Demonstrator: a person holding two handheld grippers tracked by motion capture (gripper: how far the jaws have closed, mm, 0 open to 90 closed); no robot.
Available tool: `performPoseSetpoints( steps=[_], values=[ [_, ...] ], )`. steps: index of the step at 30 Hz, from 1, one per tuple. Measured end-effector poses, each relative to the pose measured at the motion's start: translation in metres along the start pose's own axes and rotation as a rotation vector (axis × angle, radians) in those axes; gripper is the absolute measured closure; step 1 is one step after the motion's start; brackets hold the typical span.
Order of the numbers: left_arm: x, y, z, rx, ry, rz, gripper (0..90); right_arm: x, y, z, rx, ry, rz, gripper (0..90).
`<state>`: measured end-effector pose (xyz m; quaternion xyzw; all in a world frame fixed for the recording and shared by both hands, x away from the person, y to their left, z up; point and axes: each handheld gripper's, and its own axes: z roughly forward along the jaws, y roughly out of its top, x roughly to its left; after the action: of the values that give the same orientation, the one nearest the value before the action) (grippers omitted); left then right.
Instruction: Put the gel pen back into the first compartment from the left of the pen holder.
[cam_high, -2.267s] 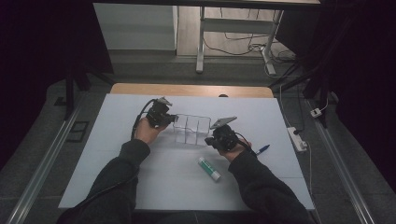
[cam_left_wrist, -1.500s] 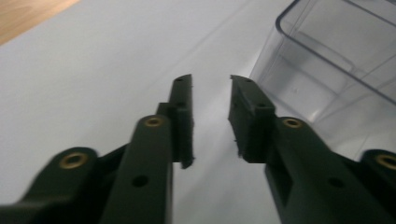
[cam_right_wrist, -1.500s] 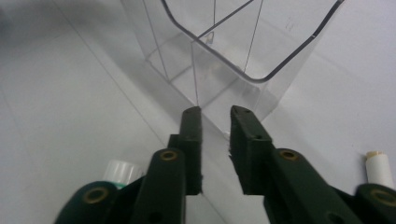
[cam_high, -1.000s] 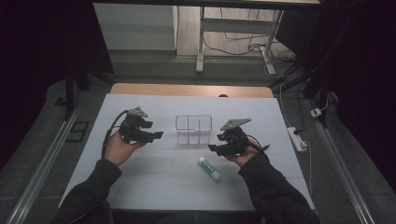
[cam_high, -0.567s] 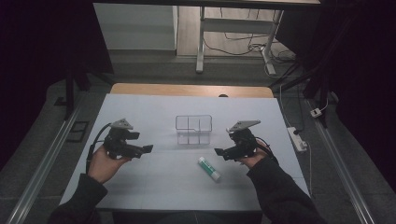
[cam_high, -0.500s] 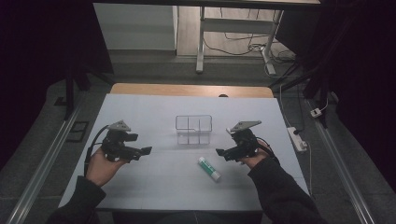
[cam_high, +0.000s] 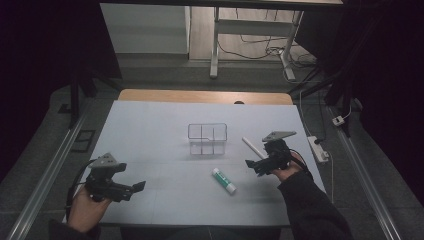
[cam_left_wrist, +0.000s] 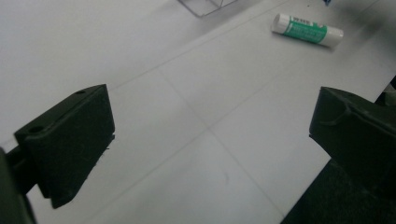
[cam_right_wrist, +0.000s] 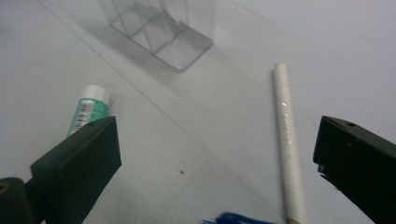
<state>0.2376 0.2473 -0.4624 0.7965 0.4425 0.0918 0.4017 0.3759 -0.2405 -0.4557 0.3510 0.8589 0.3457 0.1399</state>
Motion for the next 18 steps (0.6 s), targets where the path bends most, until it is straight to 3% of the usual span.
performPoseSetpoints(
  steps=[4, 9, 18],
  values=[
    [0.0, -0.021, -0.014, -0.003, 0.025, -0.031, 0.0, -0.009, -0.007, -0.004, 0.002, -0.039, 0.017, 0.7],
    [-0.001, -0.035, -0.025, -0.004, 0.049, -0.043, 0.0, -0.019, -0.015, -0.007, 0.014, -0.076, 0.046, 0.7],
    [-0.003, -0.048, -0.032, 0.031, 0.083, -0.05, 0.0, -0.028, -0.023, -0.009, 0.031, -0.083, 0.087, 0.7]
  ],
)
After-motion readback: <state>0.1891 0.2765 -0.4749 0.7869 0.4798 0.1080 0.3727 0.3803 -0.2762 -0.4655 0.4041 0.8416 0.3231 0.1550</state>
